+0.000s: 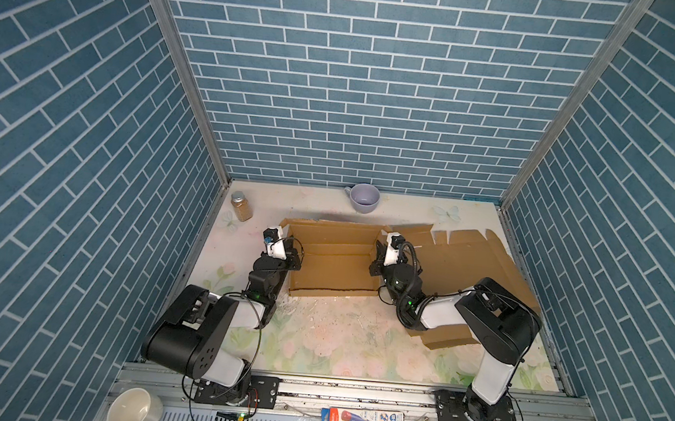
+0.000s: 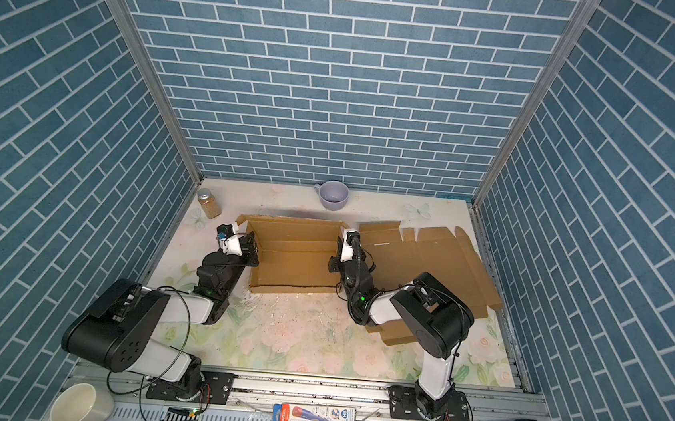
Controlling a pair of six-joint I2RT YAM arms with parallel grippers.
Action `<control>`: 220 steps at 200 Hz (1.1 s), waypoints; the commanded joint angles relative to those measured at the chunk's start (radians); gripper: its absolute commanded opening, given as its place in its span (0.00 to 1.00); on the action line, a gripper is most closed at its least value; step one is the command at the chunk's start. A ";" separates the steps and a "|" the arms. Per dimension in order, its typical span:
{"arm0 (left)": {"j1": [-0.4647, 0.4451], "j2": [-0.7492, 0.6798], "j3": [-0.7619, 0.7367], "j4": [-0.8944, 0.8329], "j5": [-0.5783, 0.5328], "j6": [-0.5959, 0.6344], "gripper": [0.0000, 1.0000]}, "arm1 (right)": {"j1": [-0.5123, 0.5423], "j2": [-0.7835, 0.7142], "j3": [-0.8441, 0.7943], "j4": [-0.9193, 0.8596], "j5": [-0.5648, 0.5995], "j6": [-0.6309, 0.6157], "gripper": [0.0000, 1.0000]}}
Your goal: Fold the paper box
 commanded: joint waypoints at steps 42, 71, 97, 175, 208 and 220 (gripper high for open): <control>-0.069 0.022 -0.082 -0.005 0.052 -0.024 0.00 | 0.044 0.050 -0.080 -0.004 -0.109 0.071 0.00; -0.075 0.032 -0.129 0.023 0.035 -0.042 0.00 | 0.044 0.067 -0.106 0.029 -0.105 0.098 0.00; -0.088 0.052 -0.159 0.054 0.033 -0.048 0.00 | 0.043 0.077 -0.127 0.059 -0.112 0.107 0.00; -0.091 -0.017 -0.194 -0.026 0.054 0.000 0.00 | 0.011 -0.032 -0.169 -0.017 -0.258 0.120 0.00; -0.091 -0.093 -0.189 -0.117 0.052 0.026 0.00 | -0.038 -0.162 -0.183 -0.166 -0.386 0.143 0.14; -0.091 -0.106 -0.189 -0.130 0.053 0.031 0.00 | -0.056 -0.239 -0.186 -0.268 -0.435 0.135 0.22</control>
